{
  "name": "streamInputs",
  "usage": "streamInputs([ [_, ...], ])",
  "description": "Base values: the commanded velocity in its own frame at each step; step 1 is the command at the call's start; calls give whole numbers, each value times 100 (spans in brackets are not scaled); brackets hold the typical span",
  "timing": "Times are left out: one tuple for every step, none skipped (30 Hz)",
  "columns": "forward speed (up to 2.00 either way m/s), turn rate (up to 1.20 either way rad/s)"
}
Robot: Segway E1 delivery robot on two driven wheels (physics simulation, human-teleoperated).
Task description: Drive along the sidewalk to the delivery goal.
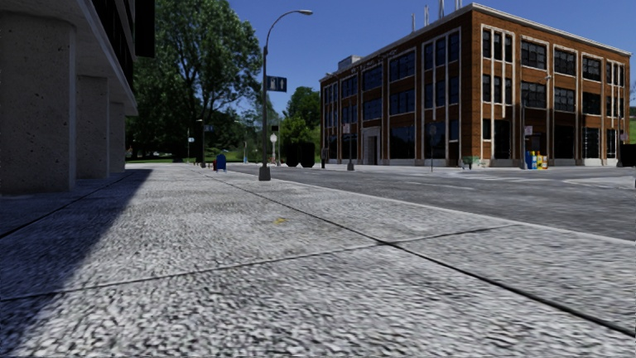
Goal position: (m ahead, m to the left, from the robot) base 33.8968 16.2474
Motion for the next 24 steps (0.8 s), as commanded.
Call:
streamInputs([
  [200, 32],
  [200, 36],
  [200, 37],
  [200, 38],
  [200, 38],
  [200, 38],
  [200, 38],
  [200, 38],
  [200, 38],
  [200, 39],
  [200, 39],
  [200, 39],
  [200, 39],
  [200, 39],
  [200, 39],
  [200, 39],
  [200, 39],
  [200, 39],
  [200, 39],
  [200, 39],
  [200, 39],
  [200, 39],
  [200, 39],
  [200, 39],
])
